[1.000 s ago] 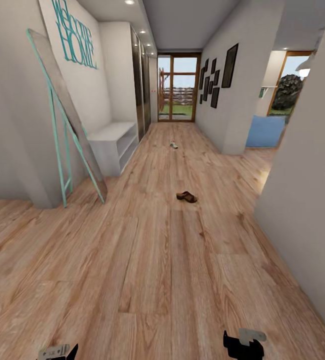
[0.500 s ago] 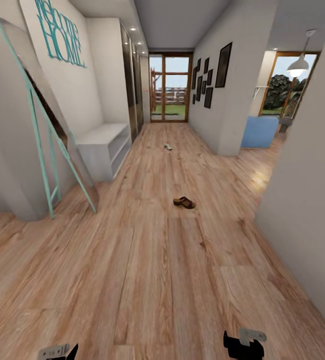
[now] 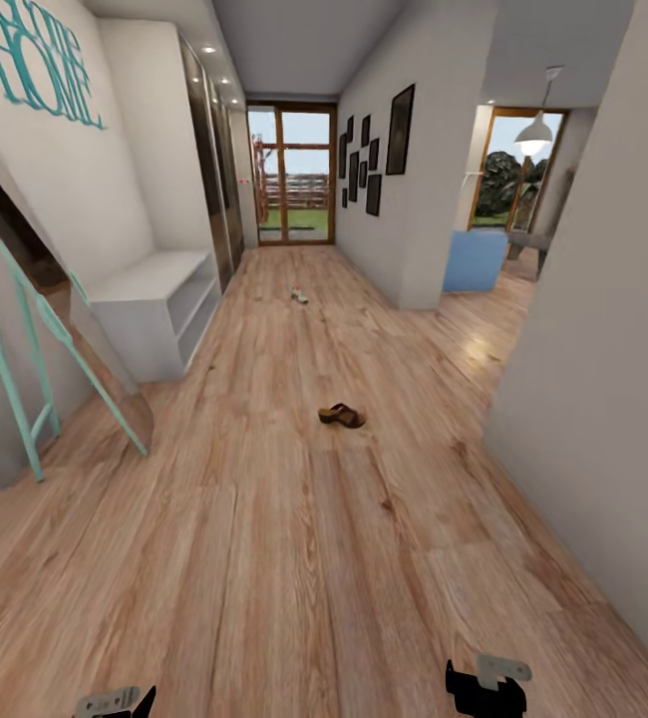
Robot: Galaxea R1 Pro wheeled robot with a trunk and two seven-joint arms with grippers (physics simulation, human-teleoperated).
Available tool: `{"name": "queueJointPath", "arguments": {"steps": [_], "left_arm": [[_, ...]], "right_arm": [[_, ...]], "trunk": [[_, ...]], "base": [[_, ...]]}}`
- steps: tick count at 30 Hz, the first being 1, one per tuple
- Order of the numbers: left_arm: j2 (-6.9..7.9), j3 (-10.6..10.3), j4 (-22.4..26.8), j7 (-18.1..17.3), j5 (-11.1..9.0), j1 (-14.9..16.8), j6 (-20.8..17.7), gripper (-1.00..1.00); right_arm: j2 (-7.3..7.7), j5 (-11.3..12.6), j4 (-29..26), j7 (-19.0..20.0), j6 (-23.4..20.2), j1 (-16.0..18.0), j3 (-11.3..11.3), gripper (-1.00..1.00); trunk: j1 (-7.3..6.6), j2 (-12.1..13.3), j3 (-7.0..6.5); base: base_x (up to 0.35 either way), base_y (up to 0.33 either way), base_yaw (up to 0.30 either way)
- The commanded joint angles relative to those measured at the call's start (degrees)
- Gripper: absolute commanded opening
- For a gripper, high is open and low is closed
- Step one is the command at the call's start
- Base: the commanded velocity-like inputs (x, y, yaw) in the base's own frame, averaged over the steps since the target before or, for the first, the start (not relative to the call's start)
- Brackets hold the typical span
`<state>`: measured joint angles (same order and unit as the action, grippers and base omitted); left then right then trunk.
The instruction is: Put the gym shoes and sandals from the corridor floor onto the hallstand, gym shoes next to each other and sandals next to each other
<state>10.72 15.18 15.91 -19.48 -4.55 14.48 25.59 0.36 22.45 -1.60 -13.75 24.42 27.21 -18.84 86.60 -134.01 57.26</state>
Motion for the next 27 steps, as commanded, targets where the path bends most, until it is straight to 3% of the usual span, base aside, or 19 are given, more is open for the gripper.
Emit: {"name": "queueJointPath", "arguments": {"steps": [1, 9, 27], "left_arm": [[0.00, 0.20, -0.06, -0.56, -0.47, 0.02, -0.02, 1.00], [0.00, 0.20, -0.07, -0.56, -0.46, 0.04, -0.03, 1.00], [0.00, 0.20, -0.09, -0.56, -0.46, 0.02, -0.03, 1.00]], "right_arm": [[-0.01, 0.38, 0.02, -0.18, 0.10, 0.03, -0.49, 1.00], [-0.01, 0.40, 0.02, -0.21, 0.10, 0.03, -0.49, 1.00], [-0.01, 0.40, 0.02, -0.30, 0.10, 0.03, -0.49, 1.00]], "trunk": [[0.02, -0.02, 0.05], [0.02, -0.02, 0.05], [0.02, -0.02, 0.05]], "base": [[0.324, 0.173, -0.265], [0.322, 0.178, -0.130], [0.321, 0.180, -0.010]]}}
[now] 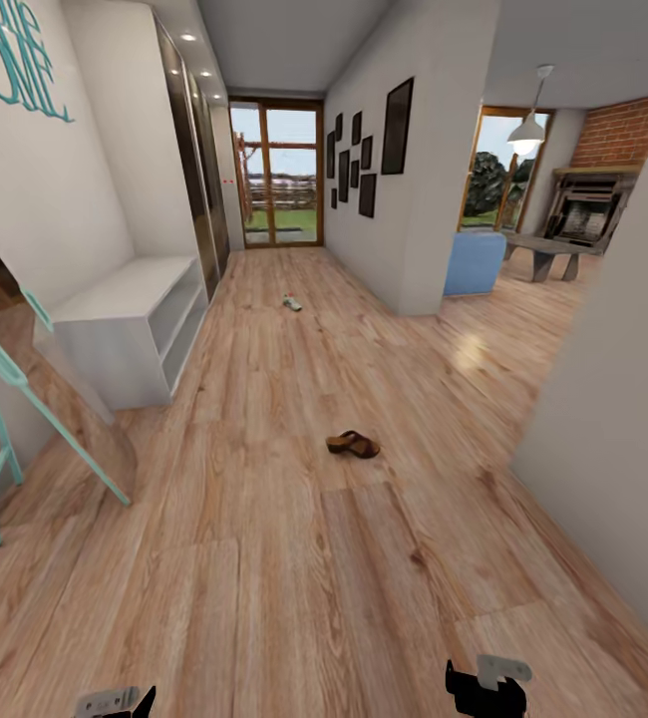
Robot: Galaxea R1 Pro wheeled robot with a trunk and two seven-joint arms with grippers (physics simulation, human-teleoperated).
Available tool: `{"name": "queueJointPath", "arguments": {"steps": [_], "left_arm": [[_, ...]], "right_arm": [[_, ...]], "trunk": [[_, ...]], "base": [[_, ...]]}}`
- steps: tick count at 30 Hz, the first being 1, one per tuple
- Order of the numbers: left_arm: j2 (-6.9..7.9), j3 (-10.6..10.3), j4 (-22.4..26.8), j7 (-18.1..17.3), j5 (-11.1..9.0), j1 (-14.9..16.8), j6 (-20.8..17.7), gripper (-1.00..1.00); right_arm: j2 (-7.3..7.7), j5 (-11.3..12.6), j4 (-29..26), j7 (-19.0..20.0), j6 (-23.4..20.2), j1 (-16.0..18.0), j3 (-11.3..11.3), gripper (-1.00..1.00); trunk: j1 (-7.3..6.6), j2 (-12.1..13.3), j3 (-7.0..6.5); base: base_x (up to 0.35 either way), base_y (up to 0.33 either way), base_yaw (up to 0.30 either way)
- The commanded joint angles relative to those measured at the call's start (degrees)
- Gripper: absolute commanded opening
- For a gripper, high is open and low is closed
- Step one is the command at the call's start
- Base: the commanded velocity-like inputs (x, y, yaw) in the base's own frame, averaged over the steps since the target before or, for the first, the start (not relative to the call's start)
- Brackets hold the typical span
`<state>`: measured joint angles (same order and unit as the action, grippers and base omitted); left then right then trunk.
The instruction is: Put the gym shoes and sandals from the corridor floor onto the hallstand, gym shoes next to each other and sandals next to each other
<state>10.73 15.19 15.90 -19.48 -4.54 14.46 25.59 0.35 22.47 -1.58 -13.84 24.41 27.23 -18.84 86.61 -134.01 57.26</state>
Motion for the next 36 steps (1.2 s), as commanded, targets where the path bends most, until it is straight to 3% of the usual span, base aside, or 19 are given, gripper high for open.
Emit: {"name": "queueJointPath", "arguments": {"steps": [1, 15, 36], "left_arm": [[-0.01, 0.19, -0.08, -0.56, -0.47, 0.04, -0.02, 1.00], [-0.08, 0.19, -0.08, -0.56, -0.48, 0.04, -0.01, 1.00], [-0.02, 0.19, -0.08, -0.56, -0.47, 0.04, -0.01, 1.00]], "right_arm": [[0.00, 0.38, 0.00, -0.21, 0.10, 0.02, -0.50, 1.00], [0.00, 0.38, 0.00, -0.14, 0.09, 0.02, -0.50, 1.00], [0.00, 0.38, 0.00, -0.10, 0.05, 0.02, -0.50, 1.00]], "trunk": [[0.02, -0.02, 0.05], [0.02, -0.02, 0.05], [0.02, -0.02, 0.05]], "base": [[0.321, 0.181, 0.000], [0.320, 0.182, -0.034], [0.319, 0.183, -0.254]]}}
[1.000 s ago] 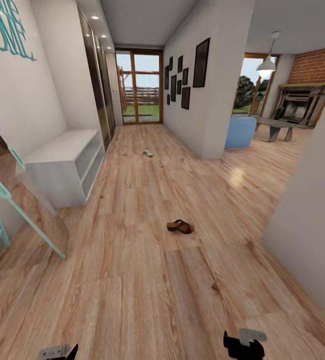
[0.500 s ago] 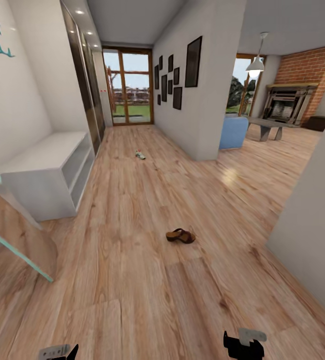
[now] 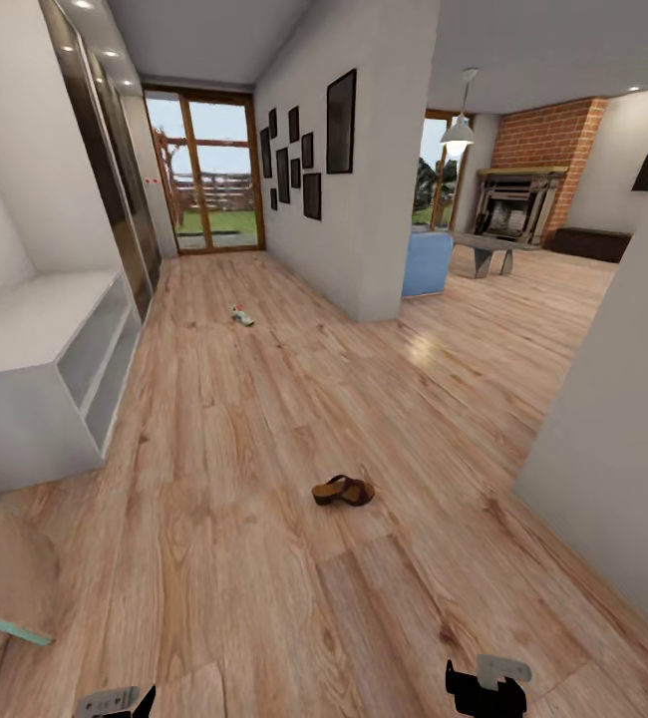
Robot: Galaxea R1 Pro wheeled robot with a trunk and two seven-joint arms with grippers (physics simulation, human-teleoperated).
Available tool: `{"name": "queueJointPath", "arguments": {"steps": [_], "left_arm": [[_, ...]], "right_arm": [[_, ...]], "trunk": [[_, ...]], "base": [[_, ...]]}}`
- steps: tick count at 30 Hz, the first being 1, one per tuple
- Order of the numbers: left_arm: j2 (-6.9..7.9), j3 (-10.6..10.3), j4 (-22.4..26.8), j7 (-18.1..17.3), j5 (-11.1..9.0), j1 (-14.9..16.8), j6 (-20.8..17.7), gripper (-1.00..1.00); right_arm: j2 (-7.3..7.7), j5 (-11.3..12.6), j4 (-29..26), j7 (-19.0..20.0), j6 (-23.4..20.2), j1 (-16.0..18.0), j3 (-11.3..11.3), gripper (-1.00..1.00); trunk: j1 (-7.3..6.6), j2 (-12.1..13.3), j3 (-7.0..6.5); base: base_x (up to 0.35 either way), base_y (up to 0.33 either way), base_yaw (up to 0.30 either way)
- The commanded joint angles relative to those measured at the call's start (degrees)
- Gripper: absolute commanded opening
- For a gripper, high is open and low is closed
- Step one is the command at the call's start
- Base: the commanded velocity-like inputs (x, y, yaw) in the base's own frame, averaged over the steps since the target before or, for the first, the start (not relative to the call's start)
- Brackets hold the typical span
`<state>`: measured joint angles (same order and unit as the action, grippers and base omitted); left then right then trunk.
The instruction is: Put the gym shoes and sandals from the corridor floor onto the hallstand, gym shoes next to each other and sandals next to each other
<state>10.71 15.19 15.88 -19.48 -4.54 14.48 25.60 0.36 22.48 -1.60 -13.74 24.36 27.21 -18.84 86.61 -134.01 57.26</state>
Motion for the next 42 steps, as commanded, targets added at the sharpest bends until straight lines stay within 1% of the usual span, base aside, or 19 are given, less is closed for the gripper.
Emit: {"name": "queueJointPath", "arguments": {"steps": [1, 9, 24, 28, 30, 31, 32, 33, 36, 37, 38, 39, 42], "left_arm": [[0.00, 0.20, -0.06, -0.55, -0.47, 0.02, -0.02, 1.00], [0.01, 0.20, -0.06, -0.55, -0.47, 0.02, -0.02, 1.00], [0.01, 0.20, -0.03, -0.54, -0.47, 0.02, -0.04, 1.00], [0.01, 0.10, 0.00, 0.07, -0.45, 0.02, -0.08, 1.00], [0.01, -0.03, 0.01, 1.01, -0.42, 0.04, -0.11, 1.00], [-0.01, -0.15, 0.00, 4.55, -0.37, 0.03, -0.16, 1.00], [-0.02, -0.17, 0.00, 5.65, -0.30, 0.05, -0.17, 1.00], [-0.04, -0.18, 0.01, 7.90, -0.04, 0.06, -0.19, 1.00], [-0.10, -0.15, 0.02, 11.03, 0.69, 0.08, -0.27, 1.00], [-0.15, -0.15, 0.02, 12.84, 1.40, 0.09, -0.34, 1.00], [-0.19, -0.15, 0.02, 13.60, 1.78, 0.10, -0.38, 1.00], [-0.42, -0.15, 0.02, 15.40, 2.86, 0.11, -0.46, 1.00], [-0.78, -0.11, 0.06, 16.56, 3.62, 0.11, -0.50, 1.00]], "right_arm": [[-0.01, 0.37, 0.02, -0.20, 0.11, 0.04, -0.49, 1.00], [-0.01, 0.37, 0.02, -0.16, 0.10, 0.04, -0.49, 1.00], [-0.01, 0.37, 0.02, -0.15, 0.08, 0.04, -0.49, 1.00], [-0.01, 0.37, 0.02, -0.15, 0.08, 0.04, -0.49, 1.00], [-0.01, 0.37, 0.02, -0.15, 0.08, 0.04, -0.49, 1.00], [-0.01, 0.37, 0.02, -0.15, 0.08, 0.04, -0.49, 1.00], [-0.01, 0.37, 0.02, -0.15, 0.08, 0.04, -0.49, 1.00], [0.01, 0.37, 0.02, -0.15, 0.09, 0.04, -0.49, 1.00], [0.01, 0.37, 0.02, -0.15, 0.08, 0.04, -0.49, 1.00], [0.00, 0.37, 0.02, -0.15, 0.11, 0.04, -0.49, 1.00], [0.00, 0.37, 0.02, -0.15, 0.10, 0.04, -0.49, 1.00], [0.03, 0.37, 0.02, -0.15, 0.12, 0.04, -0.49, 1.00], [0.02, 0.37, 0.02, -0.15, 0.10, 0.04, -0.49, 1.00]], "trunk": [[0.02, -0.02, 0.05], [0.02, -0.02, 0.05], [0.02, -0.02, 0.05], [0.02, -0.02, 0.05], [0.02, -0.02, 0.05], [0.02, -0.02, 0.05], [0.02, -0.02, 0.05], [0.02, -0.02, 0.05], [0.02, -0.02, 0.05], [0.02, -0.02, 0.05], [0.02, -0.02, 0.05], [0.02, -0.02, 0.05], [0.02, -0.02, 0.05]], "base": [[0.304, 0.196, -0.264], [0.236, 0.209, -0.264], [0.152, 0.214, -0.265], [0.164, 0.193, -0.266], [0.166, 0.180, -0.267], [0.168, 0.168, -0.267], [0.168, 0.167, -0.267], [0.171, 0.165, -0.267], [0.184, 0.164, -0.267], [0.209, 0.165, -0.267], [0.217, 0.166, -0.267], [0.242, 0.171, -0.267], [0.255, 0.174, -0.267]]}}
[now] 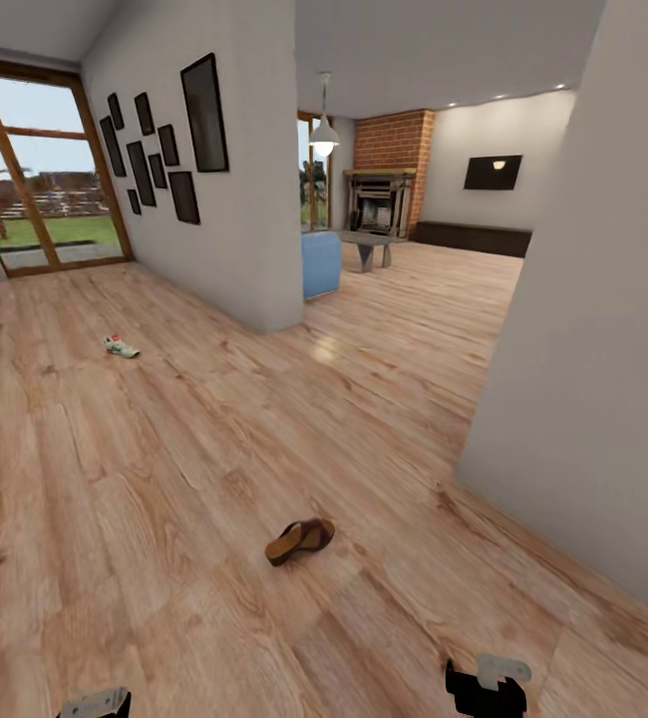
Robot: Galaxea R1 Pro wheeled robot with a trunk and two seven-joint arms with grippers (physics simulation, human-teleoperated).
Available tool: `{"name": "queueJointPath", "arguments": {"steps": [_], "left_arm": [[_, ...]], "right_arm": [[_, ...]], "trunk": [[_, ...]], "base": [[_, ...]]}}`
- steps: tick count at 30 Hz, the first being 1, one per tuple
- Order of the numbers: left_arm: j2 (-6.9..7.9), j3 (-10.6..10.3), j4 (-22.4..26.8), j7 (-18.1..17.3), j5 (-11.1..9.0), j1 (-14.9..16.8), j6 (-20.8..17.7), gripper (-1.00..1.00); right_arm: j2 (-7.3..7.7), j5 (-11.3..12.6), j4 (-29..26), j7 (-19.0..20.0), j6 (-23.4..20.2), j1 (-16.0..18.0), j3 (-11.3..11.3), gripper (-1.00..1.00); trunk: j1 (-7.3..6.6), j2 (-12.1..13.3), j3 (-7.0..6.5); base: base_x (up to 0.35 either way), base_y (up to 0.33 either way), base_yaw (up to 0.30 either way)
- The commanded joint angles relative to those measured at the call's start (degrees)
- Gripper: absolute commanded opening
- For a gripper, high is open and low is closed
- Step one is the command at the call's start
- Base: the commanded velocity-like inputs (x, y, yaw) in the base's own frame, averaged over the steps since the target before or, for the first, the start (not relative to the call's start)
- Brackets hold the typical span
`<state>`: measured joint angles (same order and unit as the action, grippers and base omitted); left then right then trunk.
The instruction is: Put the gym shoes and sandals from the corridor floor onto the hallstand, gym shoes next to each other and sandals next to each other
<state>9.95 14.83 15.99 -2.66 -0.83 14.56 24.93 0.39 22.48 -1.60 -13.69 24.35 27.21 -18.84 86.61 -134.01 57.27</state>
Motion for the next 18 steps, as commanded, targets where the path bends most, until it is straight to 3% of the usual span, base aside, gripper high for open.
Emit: {"name": "queueJointPath", "arguments": {"steps": [1, 5, 13, 18], "left_arm": [[-0.13, 0.25, -0.04, -0.01, 0.08, 0.02, 0.15, 1.00], [-0.61, 0.26, 0.04, 0.78, 0.61, 0.03, 0.12, 1.00], [-1.70, 0.18, 0.57, 0.94, 0.90, 0.34, 0.04, 1.00], [-2.48, 0.03, 0.75, 0.74, 1.20, 0.52, 0.25, 1.00]], "right_arm": [[-0.01, 0.37, 0.02, -0.20, 0.11, 0.03, -0.49, 1.00], [-0.03, 0.45, -0.02, -0.24, 0.13, 0.03, -0.49, 1.00], [-0.04, 0.69, -0.42, -0.28, 0.16, 0.03, -0.20, 1.00], [-0.04, 0.66, -0.63, -0.29, 0.17, 0.03, -0.08, 1.00]], "trunk": [[0.02, -0.02, 0.05], [0.02, -0.02, 0.05], [0.02, -0.02, 0.05], [0.02, -0.02, 0.05]], "base": [[0.264, 0.177, -0.267], [0.276, 0.180, -0.222], [0.308, 0.124, -0.045], [0.087, 0.019, -0.004]]}}
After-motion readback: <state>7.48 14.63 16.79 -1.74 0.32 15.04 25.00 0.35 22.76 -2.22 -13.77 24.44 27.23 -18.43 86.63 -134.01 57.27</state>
